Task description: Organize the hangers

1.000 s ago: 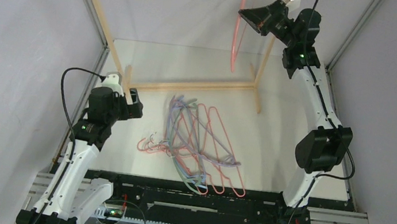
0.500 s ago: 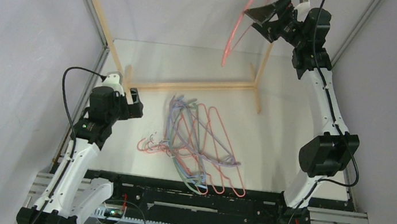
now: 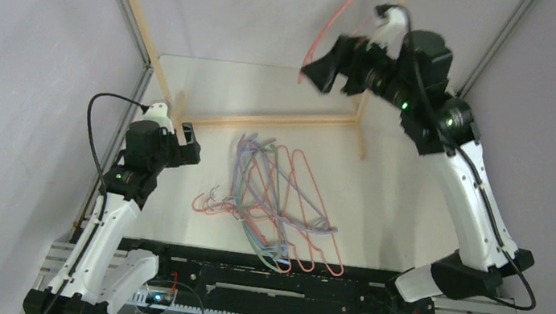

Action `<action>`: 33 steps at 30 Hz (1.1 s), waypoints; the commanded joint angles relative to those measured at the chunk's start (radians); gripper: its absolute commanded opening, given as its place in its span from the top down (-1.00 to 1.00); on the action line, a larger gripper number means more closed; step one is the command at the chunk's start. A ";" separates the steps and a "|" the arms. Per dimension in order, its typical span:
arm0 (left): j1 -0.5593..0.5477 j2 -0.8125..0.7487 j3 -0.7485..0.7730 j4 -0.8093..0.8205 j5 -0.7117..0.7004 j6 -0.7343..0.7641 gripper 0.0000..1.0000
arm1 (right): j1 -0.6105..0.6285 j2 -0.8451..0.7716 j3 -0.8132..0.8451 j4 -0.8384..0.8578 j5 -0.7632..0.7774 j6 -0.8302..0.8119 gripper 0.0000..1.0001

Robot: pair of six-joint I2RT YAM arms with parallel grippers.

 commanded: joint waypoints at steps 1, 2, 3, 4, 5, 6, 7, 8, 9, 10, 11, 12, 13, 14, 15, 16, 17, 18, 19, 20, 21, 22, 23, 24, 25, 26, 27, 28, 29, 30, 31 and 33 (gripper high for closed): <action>-0.002 -0.002 -0.021 0.065 -0.001 -0.011 -0.99 | 0.236 -0.052 -0.043 -0.284 0.274 -0.271 -1.00; -0.003 0.002 -0.023 0.068 -0.001 -0.012 -0.99 | 0.283 -0.065 -0.094 -0.299 0.321 -0.282 -1.00; -0.003 0.009 -0.024 0.071 0.000 -0.016 -0.99 | 0.326 -0.087 -0.172 -0.292 0.339 -0.285 -1.00; -0.003 0.014 -0.024 0.072 0.003 -0.017 -0.99 | 0.363 -0.112 -0.260 -0.256 0.344 -0.287 -1.00; -0.002 0.017 -0.022 0.070 0.008 -0.019 -1.00 | 0.398 -0.141 -0.351 -0.215 0.353 -0.287 -0.99; -0.002 0.018 -0.021 0.068 0.013 -0.022 -0.99 | 0.429 -0.163 -0.469 -0.179 0.361 -0.283 -0.98; -0.003 0.014 -0.022 0.066 0.016 -0.024 -1.00 | 0.454 -0.181 -0.550 -0.143 0.362 -0.282 -0.98; -0.002 0.007 -0.025 0.064 0.015 -0.031 -0.99 | 0.477 -0.194 -0.618 -0.113 0.367 -0.278 -0.97; -0.002 -0.004 -0.030 0.063 0.010 -0.039 -0.99 | 0.487 -0.201 -0.686 -0.087 0.360 -0.263 -0.97; -0.002 -0.013 -0.037 0.063 0.005 -0.045 -0.99 | 0.489 -0.202 -0.739 -0.064 0.340 -0.247 -0.95; -0.002 -0.020 -0.043 0.063 0.001 -0.050 -0.99 | 0.492 -0.198 -0.774 -0.052 0.335 -0.226 -0.93; -0.001 -0.027 -0.048 0.064 0.001 -0.057 -0.99 | 0.495 -0.191 -0.819 -0.037 0.339 -0.211 -0.91; -0.003 -0.030 -0.052 0.062 0.002 -0.060 -0.99 | 0.497 -0.180 -0.848 -0.022 0.340 -0.208 -0.89; -0.003 -0.035 -0.054 0.060 0.005 -0.064 -0.99 | 0.505 -0.168 -0.868 -0.009 0.349 -0.212 -0.87; -0.003 -0.036 -0.055 0.058 0.010 -0.067 -0.99 | 0.514 -0.151 -0.881 0.000 0.365 -0.218 -0.86; -0.003 -0.038 -0.058 0.058 0.013 -0.068 -0.99 | 0.524 -0.133 -0.888 0.006 0.380 -0.226 -0.84; -0.002 -0.039 -0.061 0.056 0.017 -0.070 -0.99 | 0.533 -0.115 -0.893 0.013 0.390 -0.234 -0.82; -0.004 -0.040 -0.065 0.056 0.017 -0.070 -0.99 | 0.546 -0.098 -0.897 0.021 0.403 -0.237 -0.82; -0.003 -0.044 -0.070 0.057 0.016 -0.072 -0.99 | 0.550 -0.085 -0.905 0.033 0.411 -0.234 -0.81; -0.003 -0.046 -0.076 0.056 0.014 -0.072 -0.99 | 0.552 -0.073 -0.915 0.048 0.409 -0.231 -0.81; -0.002 -0.051 -0.085 0.057 0.012 -0.072 -0.99 | 0.555 -0.058 -0.928 0.063 0.406 -0.230 -0.78; -0.003 -0.055 -0.089 0.057 0.009 -0.073 -0.99 | 0.561 -0.047 -0.941 0.079 0.405 -0.229 -0.76; -0.002 -0.059 -0.092 0.057 0.006 -0.075 -0.99 | 0.567 -0.031 -0.952 0.091 0.405 -0.230 -0.73; -0.003 -0.062 -0.092 0.057 0.005 -0.077 -0.99 | 0.578 -0.016 -0.964 0.107 0.411 -0.234 -0.70; -0.003 -0.061 -0.089 0.056 0.004 -0.078 -0.99 | 0.586 -0.002 -0.980 0.117 0.422 -0.235 -0.68; -0.003 -0.062 -0.086 0.056 0.003 -0.077 -0.99 | 0.593 0.011 -0.992 0.129 0.424 -0.234 -0.65; -0.003 -0.062 -0.080 0.055 0.001 -0.078 -0.99 | 0.594 0.021 -1.005 0.139 0.426 -0.232 -0.63; -0.003 -0.061 -0.076 0.052 -0.002 -0.080 -0.99 | 0.594 0.027 -1.019 0.151 0.425 -0.229 -0.61; -0.002 -0.062 -0.072 0.051 -0.005 -0.082 -0.99 | 0.596 0.031 -1.032 0.161 0.424 -0.229 -0.59; -0.002 -0.061 -0.067 0.051 -0.008 -0.084 -0.99 | 0.594 0.035 -1.044 0.167 0.428 -0.229 -0.58; -0.002 -0.062 -0.064 0.051 -0.014 -0.089 -0.99 | 0.593 0.038 -1.054 0.172 0.433 -0.228 -0.57; -0.002 -0.061 -0.061 0.055 -0.020 -0.099 -0.99 | 0.587 0.048 -1.071 0.177 0.441 -0.229 -0.51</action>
